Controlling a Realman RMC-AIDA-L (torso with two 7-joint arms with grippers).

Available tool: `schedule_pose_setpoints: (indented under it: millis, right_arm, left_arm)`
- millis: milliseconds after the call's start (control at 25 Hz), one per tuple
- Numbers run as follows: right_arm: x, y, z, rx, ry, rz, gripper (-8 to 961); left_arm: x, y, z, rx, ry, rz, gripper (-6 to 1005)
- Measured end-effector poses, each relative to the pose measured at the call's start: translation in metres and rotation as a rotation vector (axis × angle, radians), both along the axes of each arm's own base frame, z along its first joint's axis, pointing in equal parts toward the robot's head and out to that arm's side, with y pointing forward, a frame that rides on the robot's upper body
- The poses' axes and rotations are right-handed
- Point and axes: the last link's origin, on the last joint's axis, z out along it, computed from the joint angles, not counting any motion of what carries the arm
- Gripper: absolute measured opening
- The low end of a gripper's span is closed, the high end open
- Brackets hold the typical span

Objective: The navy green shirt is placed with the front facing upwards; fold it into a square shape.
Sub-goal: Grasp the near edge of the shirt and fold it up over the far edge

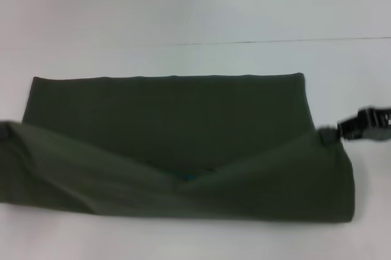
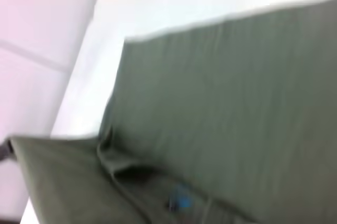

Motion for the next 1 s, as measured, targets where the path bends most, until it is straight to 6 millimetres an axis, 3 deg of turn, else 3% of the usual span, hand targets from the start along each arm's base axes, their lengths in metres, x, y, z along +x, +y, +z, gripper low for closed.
schedule_pose_setpoints:
  millis: [320,640,1000]
  right_arm:
    - [0.006,0.025,-0.002,0.204,0.058,-0.076,48]
    - [0.015,0.042,-0.016,0.371,0.042,-0.129,54]
    - [0.011,0.055,-0.037,0.504,0.039,-0.121,62]
  left_arm:
    - [0.000,0.029,-0.015,0.124,-0.072,0.035,57]
    - [-0.002,0.048,-0.031,0.217,-0.071,0.087,58]
    - [-0.005,0.065,-0.050,0.372,-0.119,0.144,58]
